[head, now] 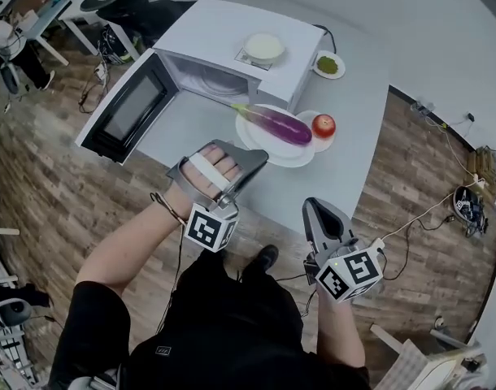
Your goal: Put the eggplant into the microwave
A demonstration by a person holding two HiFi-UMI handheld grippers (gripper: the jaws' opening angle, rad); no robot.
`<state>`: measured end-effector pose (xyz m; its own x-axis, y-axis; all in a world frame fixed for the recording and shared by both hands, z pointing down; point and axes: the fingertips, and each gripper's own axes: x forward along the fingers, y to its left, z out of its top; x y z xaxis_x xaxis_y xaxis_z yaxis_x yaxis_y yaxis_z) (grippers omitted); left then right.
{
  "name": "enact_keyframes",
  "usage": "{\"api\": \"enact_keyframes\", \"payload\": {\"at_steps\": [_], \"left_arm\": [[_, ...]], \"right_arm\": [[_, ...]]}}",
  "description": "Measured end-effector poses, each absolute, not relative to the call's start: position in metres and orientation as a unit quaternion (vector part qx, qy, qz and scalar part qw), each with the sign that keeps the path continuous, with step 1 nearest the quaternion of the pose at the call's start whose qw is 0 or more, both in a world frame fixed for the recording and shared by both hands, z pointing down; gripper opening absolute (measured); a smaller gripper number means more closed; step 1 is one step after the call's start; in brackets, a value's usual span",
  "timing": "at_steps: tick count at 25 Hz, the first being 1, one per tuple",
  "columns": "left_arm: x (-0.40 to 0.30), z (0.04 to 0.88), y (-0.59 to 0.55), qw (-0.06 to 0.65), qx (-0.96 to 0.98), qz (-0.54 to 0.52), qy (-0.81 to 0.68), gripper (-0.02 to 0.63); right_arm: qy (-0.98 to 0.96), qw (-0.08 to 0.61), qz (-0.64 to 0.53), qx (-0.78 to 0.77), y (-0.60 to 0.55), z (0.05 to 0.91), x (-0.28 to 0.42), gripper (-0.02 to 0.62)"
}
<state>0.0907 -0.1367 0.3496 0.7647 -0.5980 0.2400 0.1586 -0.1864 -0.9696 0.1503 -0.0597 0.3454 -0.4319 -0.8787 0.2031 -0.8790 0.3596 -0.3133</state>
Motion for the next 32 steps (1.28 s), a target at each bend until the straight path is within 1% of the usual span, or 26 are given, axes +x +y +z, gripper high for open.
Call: {"api": "enact_keyframes", "payload": {"at_steps": [4,9,12,18,24,27,32], "left_arm": [[0.051,0.343,-0.153,0.623,-0.702,-0.306,0.161,0.018],[0.002,0.330,-0.171,0.635,-0.698,-0.291,0.159,0.018],[-0.028,0.326,-0.185,0.643,-0.693,-0.287,0.155,0.018],[-0.079,0.336,-0.210,0.659,-0.679,-0.293,0.140,0.018],[-0.099,0.343,-0.227,0.651,-0.685,-0.292,0.147,0.018],[-0.101,0.354,-0.236,0.661,-0.674,-0.296,0.146,0.018],[-0.098,0.370,-0.255,0.653,-0.678,-0.300,0.154,0.021]], "right_arm": [[-0.833,0.005,0.173,0.525,-0.079,0.334,0.108,0.017],[-0.819,-0.005,0.174,0.546,-0.103,0.329,0.067,0.017],[-0.816,0.001,0.176,0.551,-0.116,0.332,0.040,0.017],[-0.808,0.003,0.184,0.559,-0.138,0.339,-0.009,0.017],[-0.813,0.015,0.200,0.546,-0.153,0.352,-0.039,0.017],[-0.815,0.025,0.205,0.541,-0.162,0.358,-0.044,0.017],[-0.822,0.037,0.207,0.529,-0.184,0.364,-0.044,0.017]]}}
